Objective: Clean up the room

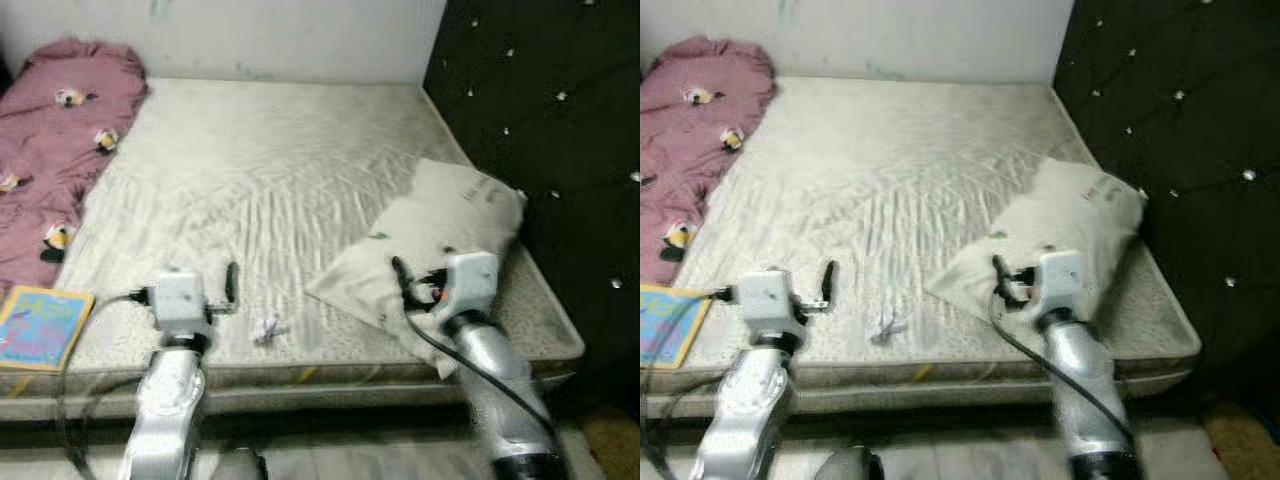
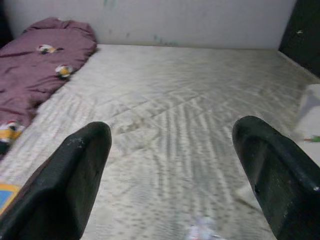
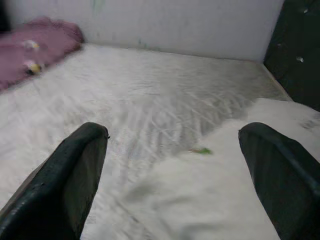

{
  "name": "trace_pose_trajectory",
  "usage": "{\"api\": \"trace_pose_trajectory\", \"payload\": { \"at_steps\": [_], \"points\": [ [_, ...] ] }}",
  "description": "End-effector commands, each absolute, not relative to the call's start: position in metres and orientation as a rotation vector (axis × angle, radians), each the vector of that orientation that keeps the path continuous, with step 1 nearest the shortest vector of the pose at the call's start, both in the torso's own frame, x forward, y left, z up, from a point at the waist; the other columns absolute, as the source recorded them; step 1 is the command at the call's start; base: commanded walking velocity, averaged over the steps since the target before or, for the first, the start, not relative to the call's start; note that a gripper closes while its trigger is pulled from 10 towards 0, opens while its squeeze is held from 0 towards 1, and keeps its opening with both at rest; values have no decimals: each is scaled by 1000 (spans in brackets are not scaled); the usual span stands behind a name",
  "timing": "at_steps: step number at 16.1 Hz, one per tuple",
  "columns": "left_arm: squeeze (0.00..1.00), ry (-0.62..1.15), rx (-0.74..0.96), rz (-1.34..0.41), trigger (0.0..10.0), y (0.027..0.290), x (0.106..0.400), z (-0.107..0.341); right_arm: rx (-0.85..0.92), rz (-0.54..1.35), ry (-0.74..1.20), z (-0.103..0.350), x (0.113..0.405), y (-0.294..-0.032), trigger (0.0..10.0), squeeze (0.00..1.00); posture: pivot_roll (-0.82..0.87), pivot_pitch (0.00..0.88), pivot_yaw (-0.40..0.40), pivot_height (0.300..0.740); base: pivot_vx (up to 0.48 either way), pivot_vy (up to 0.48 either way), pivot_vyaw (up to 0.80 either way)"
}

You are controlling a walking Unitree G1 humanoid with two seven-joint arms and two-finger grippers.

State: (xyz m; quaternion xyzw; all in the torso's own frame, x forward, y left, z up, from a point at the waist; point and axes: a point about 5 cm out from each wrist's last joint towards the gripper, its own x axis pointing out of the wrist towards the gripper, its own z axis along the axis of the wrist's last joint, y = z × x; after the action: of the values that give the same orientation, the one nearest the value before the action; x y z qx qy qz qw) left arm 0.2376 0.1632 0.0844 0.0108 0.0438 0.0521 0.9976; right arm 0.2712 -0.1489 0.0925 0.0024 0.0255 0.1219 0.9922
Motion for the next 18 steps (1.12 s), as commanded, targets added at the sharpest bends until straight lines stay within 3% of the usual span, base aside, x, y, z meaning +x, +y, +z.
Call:
{"api": "trace_pose_trajectory", "payload": {
  "at_steps": [1,10,11,13,18],
  "points": [
    [0,88,8,101,10000,159,240,86,-6,214,64,90,269,-159,10000,0,-3,0,-63,740,0,480,0],
    [0,88,-58,52,10000,155,238,86,0,207,77,87,270,-159,10000,0,2,0,-59,740,0,480,0],
    [0,49,3,3,10000,150,235,89,-1,206,77,87,270,-159,10000,0,2,0,-59,740,0,480,0],
    [0,57,-3,55,10000,155,237,89,7,201,76,87,270,-159,10000,0,4,0,-60,740,0,0,0],
    [0,32,-37,-9,10000,150,236,95,-5,200,68,89,274,-161,10000,0,-2,0,-57,740,58,0,0]
  ]
}}
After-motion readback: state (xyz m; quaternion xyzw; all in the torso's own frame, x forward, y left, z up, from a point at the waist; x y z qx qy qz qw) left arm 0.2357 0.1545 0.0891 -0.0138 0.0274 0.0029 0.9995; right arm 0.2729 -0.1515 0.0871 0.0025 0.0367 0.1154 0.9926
